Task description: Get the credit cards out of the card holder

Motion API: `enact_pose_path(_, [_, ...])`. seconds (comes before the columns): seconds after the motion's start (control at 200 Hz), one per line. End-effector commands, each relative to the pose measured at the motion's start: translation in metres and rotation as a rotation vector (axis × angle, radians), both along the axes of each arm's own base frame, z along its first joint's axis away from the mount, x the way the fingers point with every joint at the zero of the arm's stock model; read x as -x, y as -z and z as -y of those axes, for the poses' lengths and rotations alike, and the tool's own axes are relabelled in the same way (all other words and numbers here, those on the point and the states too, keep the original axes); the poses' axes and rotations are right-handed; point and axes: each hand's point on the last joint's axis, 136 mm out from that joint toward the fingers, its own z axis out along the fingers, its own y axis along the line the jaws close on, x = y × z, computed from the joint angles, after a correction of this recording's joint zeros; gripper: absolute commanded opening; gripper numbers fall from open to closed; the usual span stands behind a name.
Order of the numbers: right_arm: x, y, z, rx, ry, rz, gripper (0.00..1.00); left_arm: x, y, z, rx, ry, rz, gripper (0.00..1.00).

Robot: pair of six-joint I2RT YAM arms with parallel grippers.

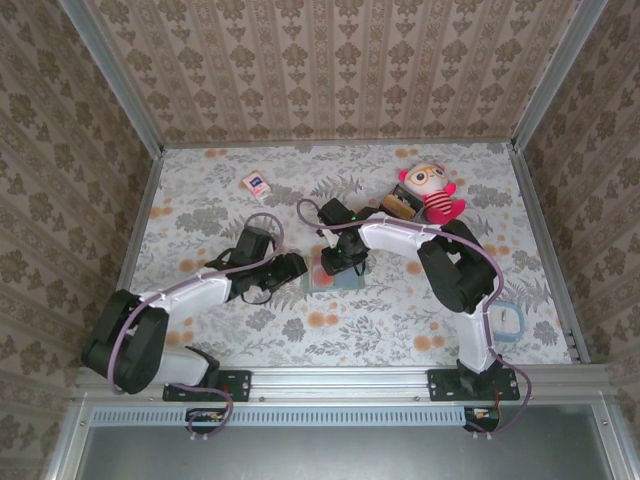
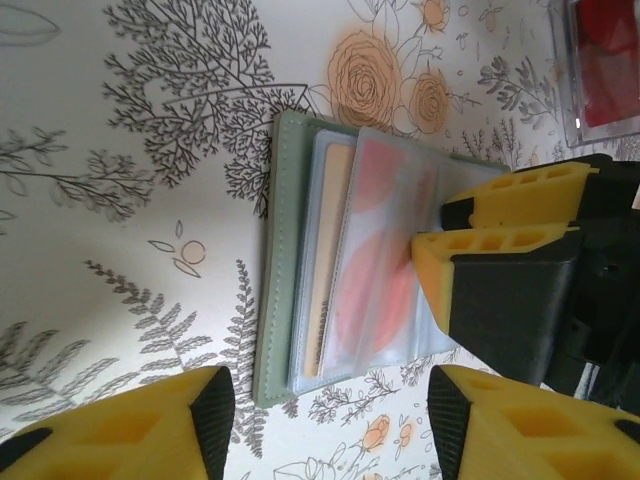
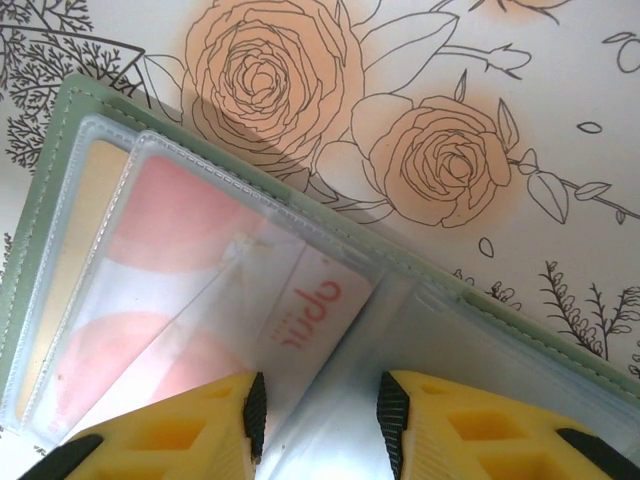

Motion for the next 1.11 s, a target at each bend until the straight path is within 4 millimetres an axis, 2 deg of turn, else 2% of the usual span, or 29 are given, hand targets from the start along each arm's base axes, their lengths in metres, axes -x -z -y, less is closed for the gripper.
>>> enact_pose_path(0.0, [0.029, 0.041, 0.029, 0.110, 0.024, -0.130, 0.37, -0.003, -0.005, 0.017, 0.050, 0.041, 0.003, 0.50])
enact_pose_path(0.235, [0.031, 0.051, 0.035, 0.137, 0.033, -0.131, 0.32, -0.007, 0.001, 0.035, 0.066, 0.081, -0.009, 0.33])
enact_pose_path(0.355, [0.032, 0.054, 0.036, 0.136, 0.038, -0.132, 0.32, -0.010, 0.002, 0.035, 0.039, 0.083, -0.006, 0.31])
enact_pose_path(0.955, [0.039, 0.058, 0.034, 0.085, 0.055, -0.156, 0.27, -0.011, 0.018, 0.049, 0.017, 0.128, -0.052, 0.37])
enact_pose_path(1.1, [0.039, 0.056, 0.032, 0.072, 0.054, -0.155, 0.27, -0.011, 0.024, 0.044, -0.022, 0.112, -0.068, 0.38])
